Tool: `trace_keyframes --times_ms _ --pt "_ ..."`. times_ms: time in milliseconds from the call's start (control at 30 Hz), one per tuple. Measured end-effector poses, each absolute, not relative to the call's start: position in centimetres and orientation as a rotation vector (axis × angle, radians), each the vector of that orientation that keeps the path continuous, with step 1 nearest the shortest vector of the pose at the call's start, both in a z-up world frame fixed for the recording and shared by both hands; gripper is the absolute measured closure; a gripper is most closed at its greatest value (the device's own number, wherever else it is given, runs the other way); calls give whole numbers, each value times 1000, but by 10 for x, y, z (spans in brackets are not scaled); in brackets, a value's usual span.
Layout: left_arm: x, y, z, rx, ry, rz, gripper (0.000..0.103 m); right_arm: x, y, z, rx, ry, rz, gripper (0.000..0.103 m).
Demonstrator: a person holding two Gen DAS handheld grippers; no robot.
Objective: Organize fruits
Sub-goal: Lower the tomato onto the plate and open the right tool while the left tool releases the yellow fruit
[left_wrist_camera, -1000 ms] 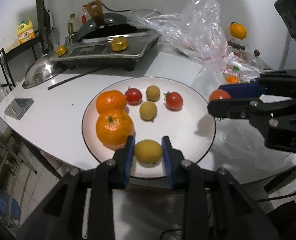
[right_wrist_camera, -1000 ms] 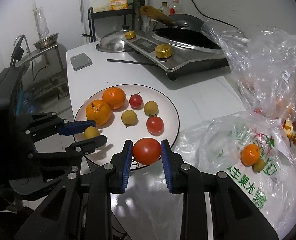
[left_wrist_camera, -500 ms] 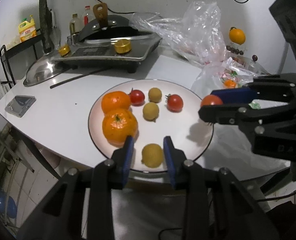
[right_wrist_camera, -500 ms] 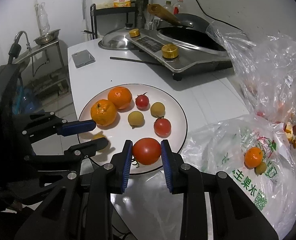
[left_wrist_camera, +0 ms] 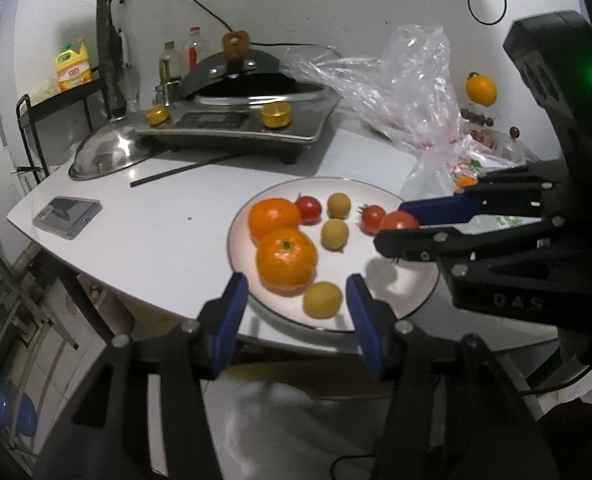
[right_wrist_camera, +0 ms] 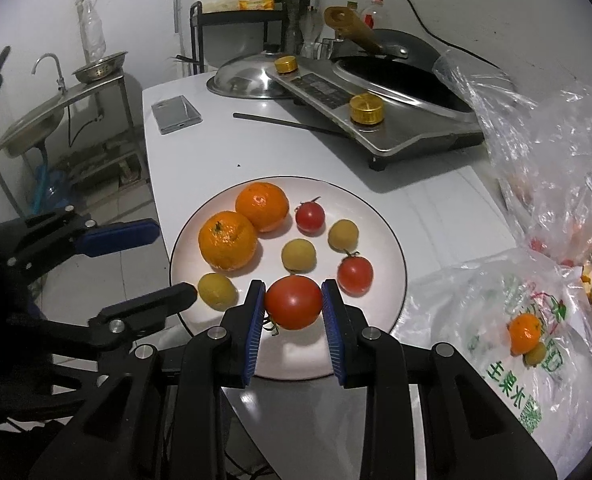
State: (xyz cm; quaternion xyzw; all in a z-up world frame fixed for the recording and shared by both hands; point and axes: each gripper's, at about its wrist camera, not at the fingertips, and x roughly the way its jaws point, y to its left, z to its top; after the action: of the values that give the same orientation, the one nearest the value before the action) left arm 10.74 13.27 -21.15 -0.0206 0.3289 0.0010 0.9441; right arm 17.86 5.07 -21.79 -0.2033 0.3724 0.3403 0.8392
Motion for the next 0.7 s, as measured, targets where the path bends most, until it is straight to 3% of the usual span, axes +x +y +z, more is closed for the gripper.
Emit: trace_keyframes --times_ms 700 --pt "105 168 -222 -86 675 49 50 195 87 -249 -427 864 733 72"
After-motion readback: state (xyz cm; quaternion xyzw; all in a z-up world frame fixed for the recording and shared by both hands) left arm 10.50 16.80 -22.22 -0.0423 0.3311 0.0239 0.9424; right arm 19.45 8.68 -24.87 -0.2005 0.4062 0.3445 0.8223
